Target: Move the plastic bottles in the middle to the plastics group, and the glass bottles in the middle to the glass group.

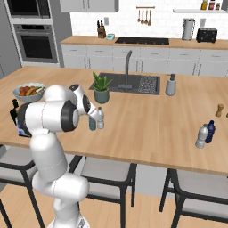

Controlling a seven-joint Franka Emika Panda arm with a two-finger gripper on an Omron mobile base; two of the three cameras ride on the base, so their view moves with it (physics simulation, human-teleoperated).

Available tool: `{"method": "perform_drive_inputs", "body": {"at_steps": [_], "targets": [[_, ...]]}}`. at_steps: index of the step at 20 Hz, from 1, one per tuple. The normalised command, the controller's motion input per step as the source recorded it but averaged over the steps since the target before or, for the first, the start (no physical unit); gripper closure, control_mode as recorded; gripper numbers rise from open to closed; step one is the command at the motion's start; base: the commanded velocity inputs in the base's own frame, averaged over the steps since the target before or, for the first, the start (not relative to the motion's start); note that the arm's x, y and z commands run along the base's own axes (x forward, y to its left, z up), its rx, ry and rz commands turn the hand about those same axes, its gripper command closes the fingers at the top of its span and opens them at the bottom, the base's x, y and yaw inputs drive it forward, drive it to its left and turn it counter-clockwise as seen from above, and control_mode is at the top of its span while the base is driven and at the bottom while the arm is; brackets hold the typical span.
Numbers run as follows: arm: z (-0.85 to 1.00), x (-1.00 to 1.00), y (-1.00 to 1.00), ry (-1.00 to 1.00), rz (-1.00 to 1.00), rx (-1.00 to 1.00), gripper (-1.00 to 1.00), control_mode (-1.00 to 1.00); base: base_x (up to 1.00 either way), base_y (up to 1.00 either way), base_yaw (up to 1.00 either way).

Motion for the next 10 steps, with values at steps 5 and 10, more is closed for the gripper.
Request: {"method": "perform_drive_inputs", "body": {"at_steps": [5,10], "targets": [[-0.04,0.06,-0.17,0.0,-0.06,-0.04,-1.0,-1.0,0.0,0.0,0.0],[-0.09,0.0,-0.07,0.0,-0.08,-0.05,1.0,-1.0,0.0,0.0,0.0]]}}
